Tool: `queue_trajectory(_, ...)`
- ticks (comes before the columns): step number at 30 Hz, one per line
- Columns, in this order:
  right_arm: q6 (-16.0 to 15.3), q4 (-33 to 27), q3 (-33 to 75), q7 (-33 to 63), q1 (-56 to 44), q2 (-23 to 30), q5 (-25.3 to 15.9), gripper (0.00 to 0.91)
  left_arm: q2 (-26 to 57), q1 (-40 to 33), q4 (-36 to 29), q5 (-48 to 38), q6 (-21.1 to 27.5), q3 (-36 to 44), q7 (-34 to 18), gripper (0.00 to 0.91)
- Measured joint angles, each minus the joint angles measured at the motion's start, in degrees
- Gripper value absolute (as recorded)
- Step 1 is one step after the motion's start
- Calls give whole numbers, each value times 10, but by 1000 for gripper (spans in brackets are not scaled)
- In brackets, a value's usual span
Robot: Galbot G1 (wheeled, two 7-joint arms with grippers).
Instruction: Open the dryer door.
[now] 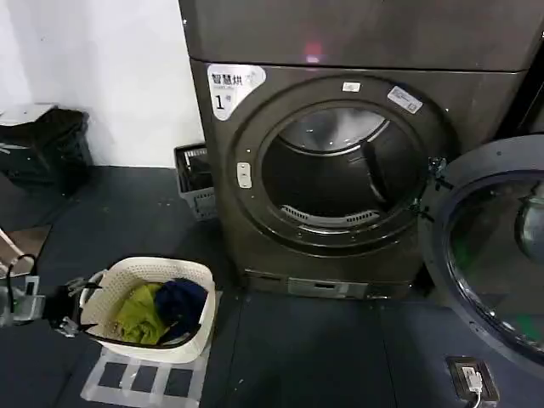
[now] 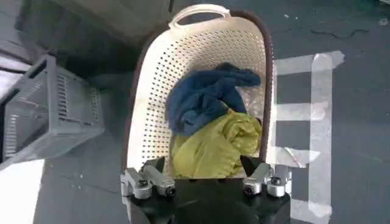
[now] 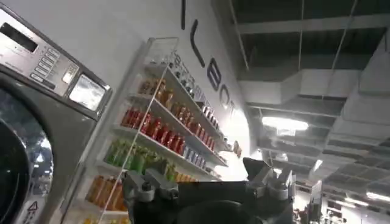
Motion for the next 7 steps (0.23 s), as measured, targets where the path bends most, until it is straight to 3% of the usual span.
queue_trajectory(7,0,-1,1,-1,-1,0,0,907,1,-5,-2,5,-2,0,6,907)
